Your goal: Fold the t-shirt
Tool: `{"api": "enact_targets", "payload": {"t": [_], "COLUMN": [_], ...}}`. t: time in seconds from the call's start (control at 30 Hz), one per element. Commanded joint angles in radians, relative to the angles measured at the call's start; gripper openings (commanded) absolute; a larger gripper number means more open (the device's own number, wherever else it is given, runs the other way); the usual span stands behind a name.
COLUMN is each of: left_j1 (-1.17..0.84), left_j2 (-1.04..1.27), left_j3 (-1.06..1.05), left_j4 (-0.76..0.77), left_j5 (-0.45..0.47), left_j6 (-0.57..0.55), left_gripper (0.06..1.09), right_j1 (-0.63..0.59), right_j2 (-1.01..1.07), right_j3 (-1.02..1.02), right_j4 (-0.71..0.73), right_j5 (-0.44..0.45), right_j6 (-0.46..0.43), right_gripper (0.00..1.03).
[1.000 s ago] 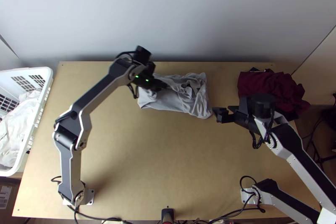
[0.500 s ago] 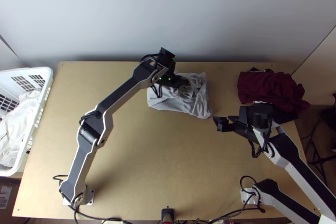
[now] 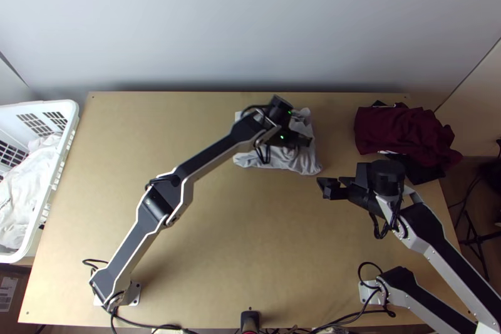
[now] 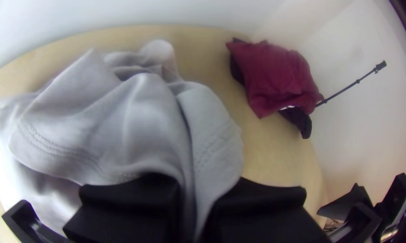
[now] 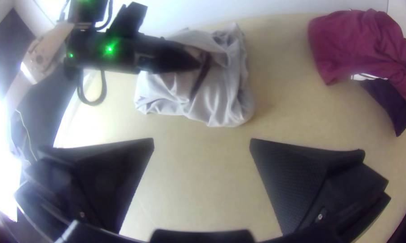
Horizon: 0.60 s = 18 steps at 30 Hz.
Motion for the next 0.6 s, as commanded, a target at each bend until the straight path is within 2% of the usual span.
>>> {"api": "enact_targets", "payload": {"t": [0.0, 0.07, 0.23, 0.4, 0.57], "left_j1": [-0.040, -0.038, -0.027, 0.014, 0.057], "left_j2": [0.096, 0.119, 0.104, -0.011, -0.146], "left_j3": [0.002, 0.002, 0.001, -0.010, -0.010], "left_j4": [0.070, 0.072, 0.049, 0.049, 0.090], "left_j5": [-0.013, -0.013, -0.013, -0.059, -0.062], "left_j6": [0.006, -0.003, -0.072, -0.066, -0.087], "left_gripper": [0.54, 1.05, 1.05, 1.05, 1.05], "right_j1": [-0.005, -0.008, -0.007, -0.005, -0.002], "right_j2": [-0.020, -0.028, -0.031, -0.026, -0.025], "right_j3": [-0.017, -0.025, -0.031, -0.026, -0.031], "right_j4": [0.000, 0.000, 0.002, 0.004, 0.008], "right_j5": [-0.010, -0.013, -0.026, -0.032, -0.039], "right_j6": [0.030, 0.031, 0.039, 0.040, 0.043], "right_gripper": [0.99, 0.99, 0.99, 0.99, 0.99]}}
